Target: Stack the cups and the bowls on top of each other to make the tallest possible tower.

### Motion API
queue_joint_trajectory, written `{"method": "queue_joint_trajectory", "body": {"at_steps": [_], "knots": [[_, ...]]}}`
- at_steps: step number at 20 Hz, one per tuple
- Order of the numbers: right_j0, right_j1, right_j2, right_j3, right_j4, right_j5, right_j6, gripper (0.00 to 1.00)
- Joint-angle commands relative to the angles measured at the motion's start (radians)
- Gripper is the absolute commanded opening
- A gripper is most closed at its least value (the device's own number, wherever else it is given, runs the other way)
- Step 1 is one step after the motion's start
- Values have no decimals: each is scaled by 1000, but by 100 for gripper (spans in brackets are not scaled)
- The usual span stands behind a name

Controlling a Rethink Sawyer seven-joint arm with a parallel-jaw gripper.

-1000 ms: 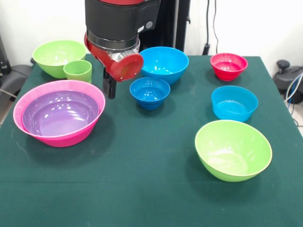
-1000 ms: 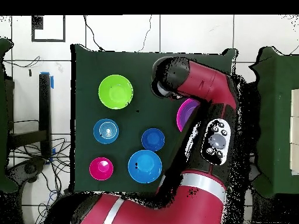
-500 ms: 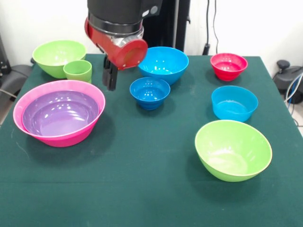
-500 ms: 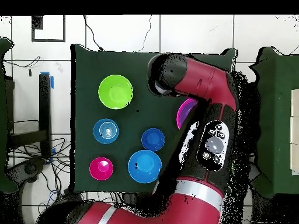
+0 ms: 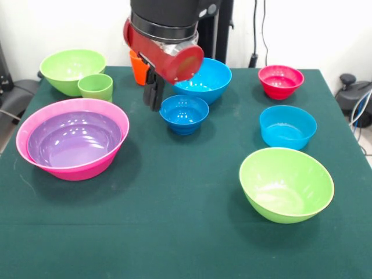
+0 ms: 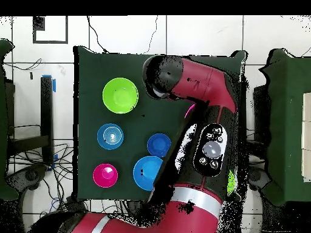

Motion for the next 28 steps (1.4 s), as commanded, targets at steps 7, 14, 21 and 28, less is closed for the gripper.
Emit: {"method": "queue_joint_trajectory", "body": {"at_steps": [7, 14, 21, 28], "knots": [[59, 128, 6, -61, 74, 48, 303, 0], [60, 147, -28, -98, 98, 89, 295, 0], [76, 170, -59, -130, 130, 129, 350, 0], [79, 143, -77, -122, 137, 165, 311, 0]]}}
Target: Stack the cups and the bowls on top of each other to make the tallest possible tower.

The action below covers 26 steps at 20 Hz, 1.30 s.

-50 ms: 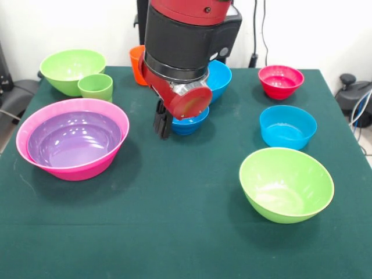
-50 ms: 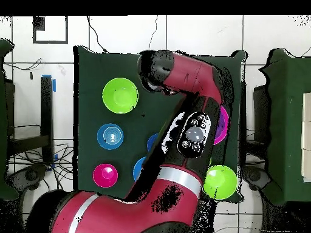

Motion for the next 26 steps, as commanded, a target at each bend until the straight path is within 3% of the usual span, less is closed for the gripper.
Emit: {"method": "queue_joint_trajectory", "body": {"at_steps": [1, 13, 14, 17, 26], "knots": [[23, -13, 35, -5, 24, 155, 198, 0], [32, -20, 28, -14, 22, 163, 161, 0], [40, -15, 14, -16, 18, 162, 179, 100], [48, 2, -13, -45, -5, 173, 180, 100], [48, 13, -4, -39, 37, 167, 196, 100]]}}
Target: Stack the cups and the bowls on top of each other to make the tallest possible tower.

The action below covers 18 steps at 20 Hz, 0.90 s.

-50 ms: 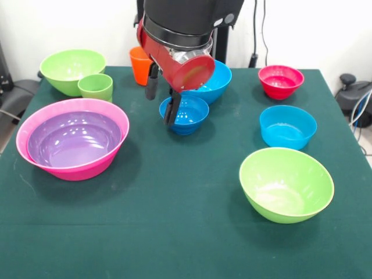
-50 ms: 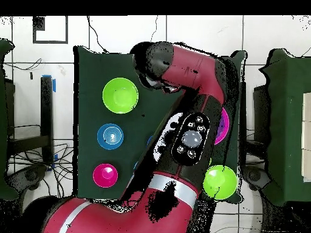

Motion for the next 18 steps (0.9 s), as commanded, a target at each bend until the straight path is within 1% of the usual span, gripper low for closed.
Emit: {"method": "queue_joint_trajectory", "body": {"at_steps": [1, 3, 5, 6, 9, 12, 18], "knots": [[27, 46, 57, -8, 15, 84, 206, 100], [35, 58, 53, -18, 22, 92, 233, 100], [35, 61, 61, -12, 50, 99, 271, 100], [44, 66, 63, -1, 67, 89, 304, 100], [56, 73, 63, 16, 102, 74, 351, 100], [55, 58, 64, 33, 140, 78, 375, 100], [73, 72, 70, 37, 183, 72, 427, 100]]}}
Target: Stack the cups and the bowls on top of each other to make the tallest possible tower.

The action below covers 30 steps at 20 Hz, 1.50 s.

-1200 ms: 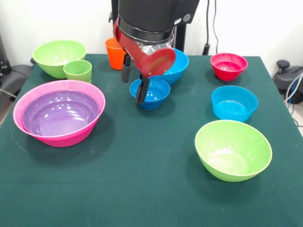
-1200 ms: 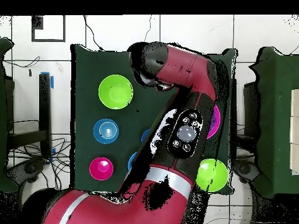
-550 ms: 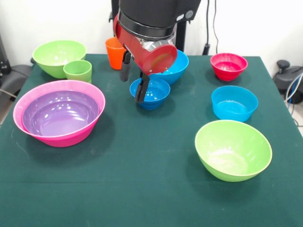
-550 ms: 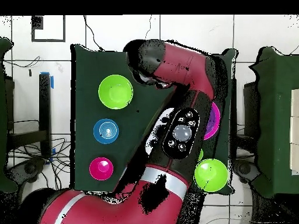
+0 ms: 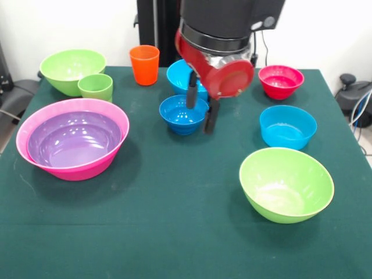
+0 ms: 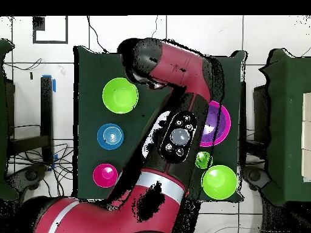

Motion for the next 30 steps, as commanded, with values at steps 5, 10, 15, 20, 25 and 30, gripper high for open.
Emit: {"method": "queue_joint_trajectory", "body": {"at_steps": [5, 10, 15, 20, 25, 30], "knots": [[44, 63, 75, 16, 83, 113, 361, 100], [41, 68, 77, 6, 93, 137, 376, 100], [42, 101, 80, -22, 100, 100, 379, 100], [40, 141, 83, -60, 109, 65, 386, 100], [36, 183, 86, -95, 119, 29, 394, 100], [30, 208, 92, -106, 131, -9, 384, 100]]}}
